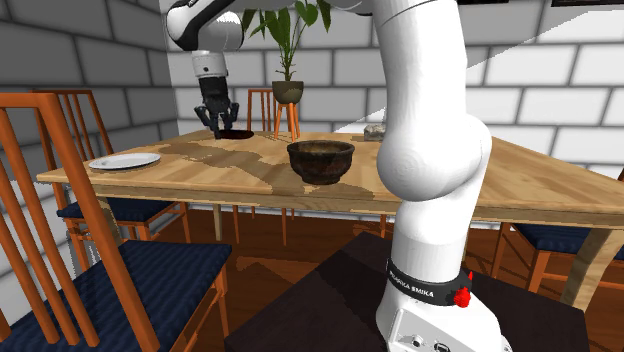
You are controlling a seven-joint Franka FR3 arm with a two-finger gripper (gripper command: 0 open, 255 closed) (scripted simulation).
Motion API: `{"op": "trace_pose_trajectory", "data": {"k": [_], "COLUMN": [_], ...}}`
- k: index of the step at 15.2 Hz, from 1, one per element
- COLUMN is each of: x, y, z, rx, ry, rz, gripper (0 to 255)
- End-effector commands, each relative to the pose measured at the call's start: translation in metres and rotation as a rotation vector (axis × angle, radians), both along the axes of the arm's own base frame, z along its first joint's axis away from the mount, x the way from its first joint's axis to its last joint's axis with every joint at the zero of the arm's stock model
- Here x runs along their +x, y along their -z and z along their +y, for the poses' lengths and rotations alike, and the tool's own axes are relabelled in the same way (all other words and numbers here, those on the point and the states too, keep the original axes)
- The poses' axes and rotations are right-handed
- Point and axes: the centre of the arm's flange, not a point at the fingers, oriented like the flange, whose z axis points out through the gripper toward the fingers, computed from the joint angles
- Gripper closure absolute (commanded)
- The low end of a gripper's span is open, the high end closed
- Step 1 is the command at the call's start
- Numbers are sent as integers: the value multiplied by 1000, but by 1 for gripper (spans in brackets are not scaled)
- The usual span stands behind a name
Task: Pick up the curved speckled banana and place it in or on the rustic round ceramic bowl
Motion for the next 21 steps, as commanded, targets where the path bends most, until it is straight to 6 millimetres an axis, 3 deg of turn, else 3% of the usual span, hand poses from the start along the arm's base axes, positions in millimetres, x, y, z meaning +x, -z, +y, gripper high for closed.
{"op": "trace_pose_trajectory", "data": {"k": [1, 12, 21], "x": [-1, -1, -113], "y": [-11, -64, -65], "z": [2, 2, -39], "rx": [0, 0, 0], "ry": [0, 0, 0], "rz": [0, 0, 0], "gripper": [255, 255, 255]}}
